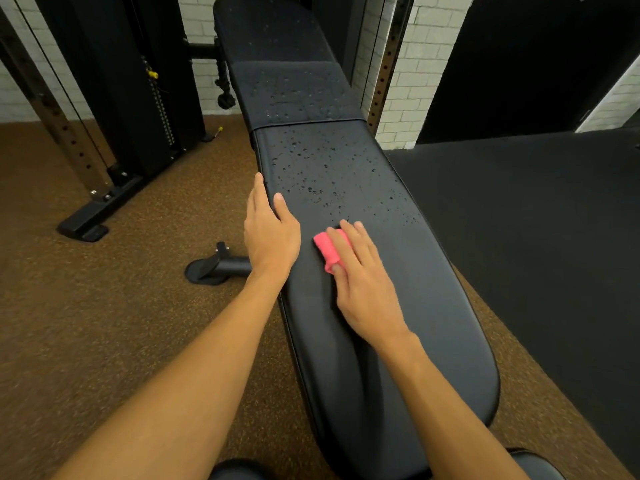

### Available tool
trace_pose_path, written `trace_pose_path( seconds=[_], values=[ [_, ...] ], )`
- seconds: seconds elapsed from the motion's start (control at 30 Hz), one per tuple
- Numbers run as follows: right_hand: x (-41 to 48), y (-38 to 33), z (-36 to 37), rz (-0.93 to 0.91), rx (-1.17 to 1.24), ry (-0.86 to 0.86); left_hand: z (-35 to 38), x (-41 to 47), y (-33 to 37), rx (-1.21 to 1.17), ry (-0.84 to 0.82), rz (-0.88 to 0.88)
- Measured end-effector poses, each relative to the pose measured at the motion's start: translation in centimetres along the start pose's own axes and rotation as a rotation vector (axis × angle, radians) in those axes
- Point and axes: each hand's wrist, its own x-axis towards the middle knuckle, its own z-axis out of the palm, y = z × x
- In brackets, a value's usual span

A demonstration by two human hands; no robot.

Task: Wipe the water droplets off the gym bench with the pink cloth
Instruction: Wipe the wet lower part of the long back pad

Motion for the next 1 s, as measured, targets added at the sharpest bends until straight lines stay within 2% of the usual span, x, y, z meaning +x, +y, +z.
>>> trace_pose_path(
  seconds=[0.23,0.3,0.47,0.53,0.7,0.77,0.9,1.0],
  values=[
    [3.3,0.9,0.2,0.235,0.003,0.116,0.0,-0.1,-0.1,-0.022,0.004,-0.001],
    [4.4,0.1,0.9,0.199,0.027,0.106,-0.1,-0.1,-0.1,-0.022,0.007,0.003],
    [2.1,1.1,-0.1,-0.080,0.004,-0.003,0.0,-0.1,-0.2,-0.010,0.017,0.007],
    [1.9,2.1,-0.7,-0.062,-0.003,0.006,0.0,-0.1,-0.2,-0.011,0.021,0.011],
    [5.9,0.9,0.7,0.168,-0.009,0.103,0.1,-0.1,-0.2,-0.002,0.024,0.013],
    [6.9,0.0,1.5,0.143,-0.016,0.092,0.1,-0.1,-0.3,0.001,0.029,0.018],
    [5.1,0.4,0.9,-0.068,-0.003,-0.006,0.1,0.0,-0.4,0.002,0.029,0.017],
    [4.0,1.8,-0.2,-0.039,-0.006,0.001,0.2,0.0,-0.3,0.006,0.032,0.018]
  ],
)
